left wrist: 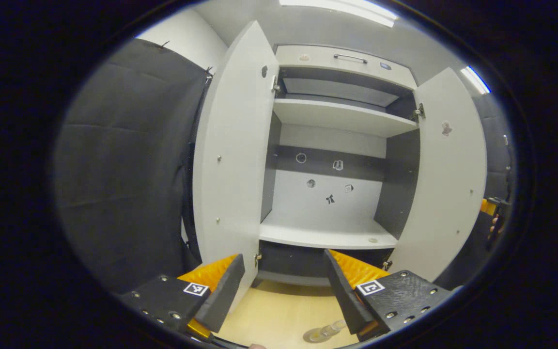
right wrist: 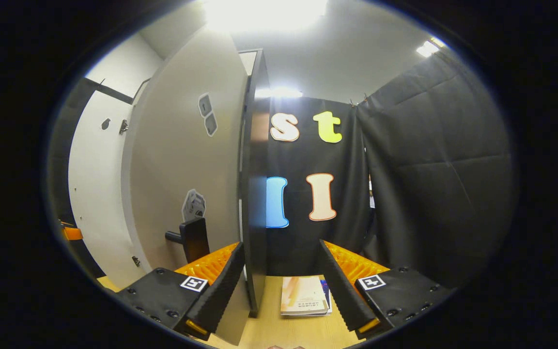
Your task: Grasp the bottle in the cabinet with the left hand and place it on the coaster, then close the right door with the right hand and the left door with the left hand.
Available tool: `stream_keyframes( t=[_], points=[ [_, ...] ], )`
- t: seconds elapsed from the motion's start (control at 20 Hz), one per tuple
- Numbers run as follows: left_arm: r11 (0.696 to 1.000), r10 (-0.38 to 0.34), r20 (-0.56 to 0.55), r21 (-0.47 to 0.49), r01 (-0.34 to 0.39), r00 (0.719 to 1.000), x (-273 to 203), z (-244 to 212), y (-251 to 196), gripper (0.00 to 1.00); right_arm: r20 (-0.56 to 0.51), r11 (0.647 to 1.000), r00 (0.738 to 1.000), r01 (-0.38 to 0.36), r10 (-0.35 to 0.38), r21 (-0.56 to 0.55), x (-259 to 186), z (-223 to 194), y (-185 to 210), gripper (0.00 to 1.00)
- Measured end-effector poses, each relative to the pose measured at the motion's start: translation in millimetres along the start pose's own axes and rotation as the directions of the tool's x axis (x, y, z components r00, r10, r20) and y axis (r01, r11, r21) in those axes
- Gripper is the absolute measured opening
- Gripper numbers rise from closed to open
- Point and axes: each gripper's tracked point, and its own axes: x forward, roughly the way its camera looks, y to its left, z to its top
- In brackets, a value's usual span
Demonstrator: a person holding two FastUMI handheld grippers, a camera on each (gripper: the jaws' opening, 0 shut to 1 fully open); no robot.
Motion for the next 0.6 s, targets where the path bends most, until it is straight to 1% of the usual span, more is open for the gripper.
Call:
stream_keyframes(
  t=[0.1,0.25,0.3,0.35,0.4,0.45,0.6],
  points=[
    [1.0,-0.011,-0.006,-0.01,0.01,1.0,2.7,-3.6,10.7,1.0,-0.003,1.0,1.0,0.002,-0.002,0.024,-2.2,-1.3,17.8,0.97],
    [1.0,-0.026,-0.009,-0.009,0.026,1.0,2.9,-5.4,25.0,1.0,0.009,1.0,1.0,-0.003,0.003,0.017,-2.5,0.5,46.5,0.97],
    [1.0,-0.03,-0.012,-0.003,0.03,0.999,2.4,-6.0,29.3,0.89,0.009,1.0,1.0,-0.006,0.005,0.017,-0.9,0.1,56.2,0.97],
    [1.0,-0.029,-0.013,0.005,0.029,0.999,0.7,-6.3,34.2,1.0,0.009,1.0,1.0,-0.003,0.003,0.019,0.3,0.3,64.8,0.97],
    [1.0,-0.023,-0.009,0.015,0.023,1.0,-1.4,-4.8,40.3,0.94,0.014,1.0,1.0,0.003,-0.004,0.017,1.3,0.6,72.2,0.96],
    [1.0,-0.011,0.0,0.025,0.011,1.0,-3.3,-3.0,47.0,1.0,0.021,1.0,1.0,0.008,-0.008,0.01,2.8,1.6,80.2,0.97],
    [0.999,-0.009,0.017,0.037,0.008,1.0,-9.5,-0.4,59.4,1.0,0.032,1.0,0.999,0.0,0.0,-0.006,10.8,2.9,108.8,0.97]
  ],
)
